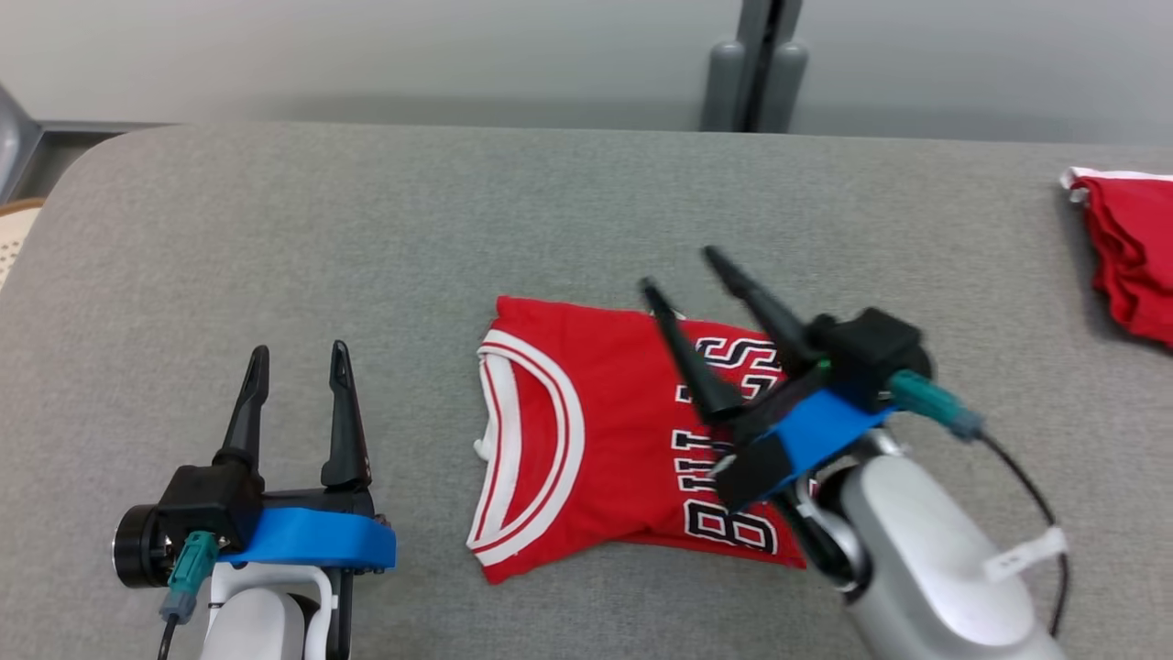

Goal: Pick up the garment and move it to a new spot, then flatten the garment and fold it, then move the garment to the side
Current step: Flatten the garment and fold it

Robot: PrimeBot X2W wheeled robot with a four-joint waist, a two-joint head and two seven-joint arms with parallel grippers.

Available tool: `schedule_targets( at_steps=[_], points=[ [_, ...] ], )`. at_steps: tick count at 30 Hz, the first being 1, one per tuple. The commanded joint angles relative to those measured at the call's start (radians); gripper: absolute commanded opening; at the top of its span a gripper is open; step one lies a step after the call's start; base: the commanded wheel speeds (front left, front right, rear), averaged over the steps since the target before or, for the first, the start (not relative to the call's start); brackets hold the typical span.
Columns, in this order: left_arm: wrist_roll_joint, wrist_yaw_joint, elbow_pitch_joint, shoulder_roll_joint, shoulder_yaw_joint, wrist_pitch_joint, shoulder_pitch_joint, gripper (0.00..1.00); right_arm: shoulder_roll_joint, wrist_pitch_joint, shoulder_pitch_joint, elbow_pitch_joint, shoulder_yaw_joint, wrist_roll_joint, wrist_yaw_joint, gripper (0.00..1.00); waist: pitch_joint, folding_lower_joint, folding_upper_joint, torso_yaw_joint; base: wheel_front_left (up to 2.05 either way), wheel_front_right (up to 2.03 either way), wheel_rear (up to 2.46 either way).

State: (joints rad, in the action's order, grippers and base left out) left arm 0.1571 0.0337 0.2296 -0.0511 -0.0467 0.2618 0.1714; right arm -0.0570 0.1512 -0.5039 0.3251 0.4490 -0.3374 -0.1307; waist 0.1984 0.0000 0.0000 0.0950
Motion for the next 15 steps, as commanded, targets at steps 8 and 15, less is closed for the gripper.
schedule_targets(
  at_steps=[8,15],
  points=[
    [-0.017,0.009,-0.006,0.001,0.022,0.004,-0.031,1.0,-0.063,0.054,0.142,-0.098,-0.226,0.084,0.0,1.0,-0.036,0.0,0.0,-0.072,0.0,0.0,0.0],
    [-0.023,0.007,-0.016,0.001,0.027,0.004,-0.062,1.0,-0.058,0.065,0.267,-0.166,-0.362,0.118,0.0,1.0,-0.056,0.0,0.0,-0.099,0.0,0.0,0.0]
  ],
)
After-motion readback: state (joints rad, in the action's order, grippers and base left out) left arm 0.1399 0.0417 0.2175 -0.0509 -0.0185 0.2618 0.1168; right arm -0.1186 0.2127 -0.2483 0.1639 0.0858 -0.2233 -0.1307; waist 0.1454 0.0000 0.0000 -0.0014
